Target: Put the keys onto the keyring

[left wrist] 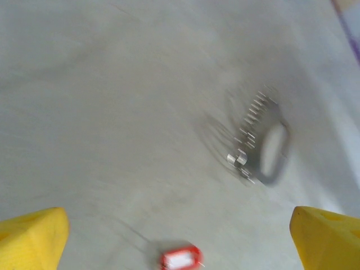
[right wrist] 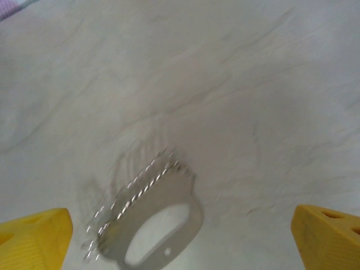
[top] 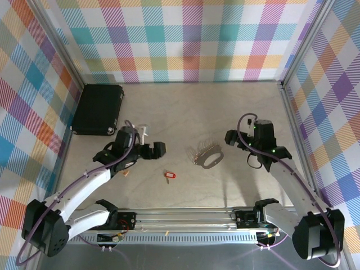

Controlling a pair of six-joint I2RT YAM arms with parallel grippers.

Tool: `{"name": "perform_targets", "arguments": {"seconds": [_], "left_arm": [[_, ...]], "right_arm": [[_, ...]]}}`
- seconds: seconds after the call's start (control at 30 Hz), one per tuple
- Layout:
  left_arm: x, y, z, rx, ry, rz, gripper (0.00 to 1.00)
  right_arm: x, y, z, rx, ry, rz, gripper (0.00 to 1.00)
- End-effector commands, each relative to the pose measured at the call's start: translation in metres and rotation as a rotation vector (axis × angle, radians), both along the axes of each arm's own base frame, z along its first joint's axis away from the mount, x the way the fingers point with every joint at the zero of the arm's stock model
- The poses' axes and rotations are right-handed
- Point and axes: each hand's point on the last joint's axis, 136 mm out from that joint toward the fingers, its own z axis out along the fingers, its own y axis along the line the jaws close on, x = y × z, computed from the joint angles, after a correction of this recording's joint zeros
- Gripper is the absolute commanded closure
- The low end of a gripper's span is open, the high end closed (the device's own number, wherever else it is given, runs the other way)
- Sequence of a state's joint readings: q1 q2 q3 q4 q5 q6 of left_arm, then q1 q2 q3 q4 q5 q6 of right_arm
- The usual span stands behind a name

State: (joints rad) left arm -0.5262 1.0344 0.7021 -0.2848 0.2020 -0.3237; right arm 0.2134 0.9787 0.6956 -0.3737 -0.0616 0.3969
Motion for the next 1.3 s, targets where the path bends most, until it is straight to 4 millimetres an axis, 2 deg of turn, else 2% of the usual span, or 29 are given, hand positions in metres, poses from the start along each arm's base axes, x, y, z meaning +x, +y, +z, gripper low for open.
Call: {"name": "perform_targets", "arguments": {"seconds": [0.0,0.13,0.23,0.33,0.47,0.57,0.93,1.27], "left_arm": [[-0.029,-0.028,0.000,-0.030,0.076,-0.111,0.00],[-0.047,-0.064,-0.006,0.000,0.099,-0.219,0.06],[-0.053,-0.086,-0.011,0.031,0.096,-0.266,0.11],[-0.051,-0.106,-0.015,0.036,0.075,-0.290,0.20],[-0.045,-0.126,-0.027,0.051,0.085,-0.309,0.29],[-0.042,-0.139,-0.037,0.084,0.094,-0.326,0.34],[-0.026,-0.161,-0.070,0.192,0.096,-0.352,0.49],[-0.015,-0.166,-0.092,0.324,0.086,-0.358,0.58]], "right_arm": [[-0.034,0.018,-0.022,0.086,0.110,0.072,0.01],[-0.054,0.028,-0.033,0.151,0.146,0.111,0.01],[-0.068,0.035,-0.035,0.209,0.164,0.129,0.01],[-0.085,0.045,-0.037,0.278,0.189,0.159,0.01],[-0.099,0.041,-0.040,0.289,0.197,0.142,0.01],[-0.102,0.039,-0.042,0.294,0.184,0.131,0.01],[-0.096,0.039,-0.048,0.268,0.182,0.140,0.01],[-0.096,0.037,-0.051,0.252,0.173,0.136,0.01]]}}
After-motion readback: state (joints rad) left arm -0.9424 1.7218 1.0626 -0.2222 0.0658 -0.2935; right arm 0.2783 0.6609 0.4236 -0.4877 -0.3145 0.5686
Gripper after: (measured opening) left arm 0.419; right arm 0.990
